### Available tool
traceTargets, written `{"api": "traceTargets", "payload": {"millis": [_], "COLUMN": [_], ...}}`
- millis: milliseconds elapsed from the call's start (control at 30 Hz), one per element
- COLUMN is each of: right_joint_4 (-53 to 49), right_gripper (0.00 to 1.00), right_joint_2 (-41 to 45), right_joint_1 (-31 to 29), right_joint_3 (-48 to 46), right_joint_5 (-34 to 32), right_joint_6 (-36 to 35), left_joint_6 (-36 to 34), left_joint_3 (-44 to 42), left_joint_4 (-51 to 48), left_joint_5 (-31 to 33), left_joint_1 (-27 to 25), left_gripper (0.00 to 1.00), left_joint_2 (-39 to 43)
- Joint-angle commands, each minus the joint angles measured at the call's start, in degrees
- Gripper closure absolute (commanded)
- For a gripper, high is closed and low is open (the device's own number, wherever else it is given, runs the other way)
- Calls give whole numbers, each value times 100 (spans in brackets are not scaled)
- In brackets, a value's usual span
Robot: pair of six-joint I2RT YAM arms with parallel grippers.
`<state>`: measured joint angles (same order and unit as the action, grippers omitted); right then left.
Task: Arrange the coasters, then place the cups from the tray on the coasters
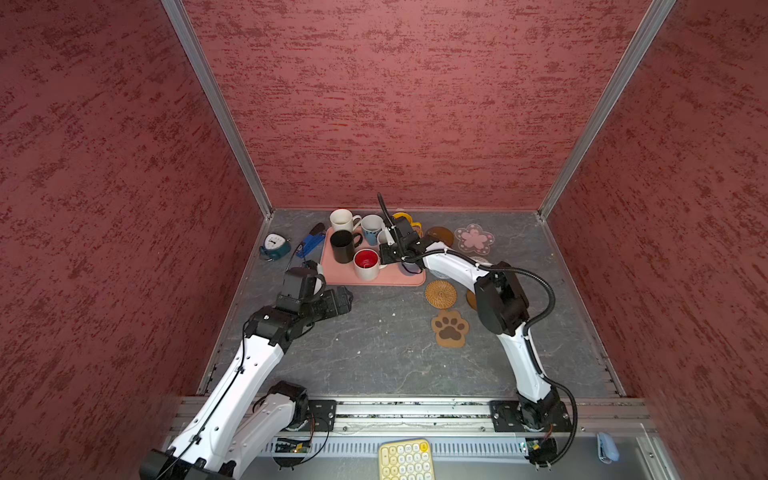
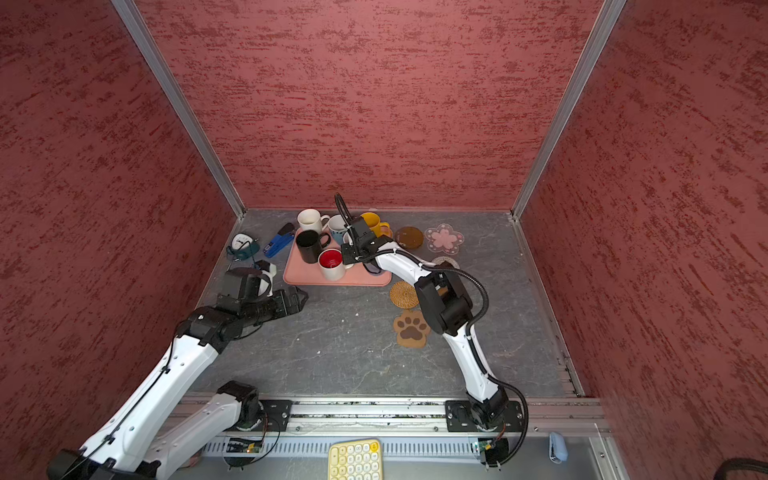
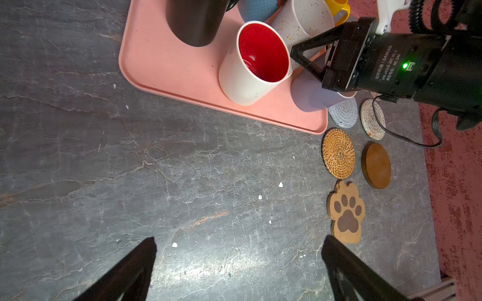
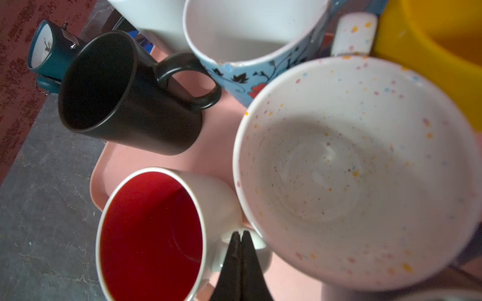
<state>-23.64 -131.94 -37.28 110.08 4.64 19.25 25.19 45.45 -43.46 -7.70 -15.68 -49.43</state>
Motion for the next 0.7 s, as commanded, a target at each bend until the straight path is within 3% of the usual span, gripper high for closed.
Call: {"api": "traceTargets", "payload": {"millis": [0,667], "right_joint_4": [-226,-76], "right_gripper": [100,100], "right_joint_2": [-187,243], "right_joint_1": [19,-23], "right_joint_3": [300,-399], "right_joint_5": [-165,159], "right_joint_6": [-85,-325], "left_joint_6": [-27,91], "left_joint_3": [175,190], "left_joint_4": [-11,-145], "left_joint_5": [-64,-105], "left_joint_1": [42,24], "left_gripper": [0,0], "left_joint_2": [81,257]}}
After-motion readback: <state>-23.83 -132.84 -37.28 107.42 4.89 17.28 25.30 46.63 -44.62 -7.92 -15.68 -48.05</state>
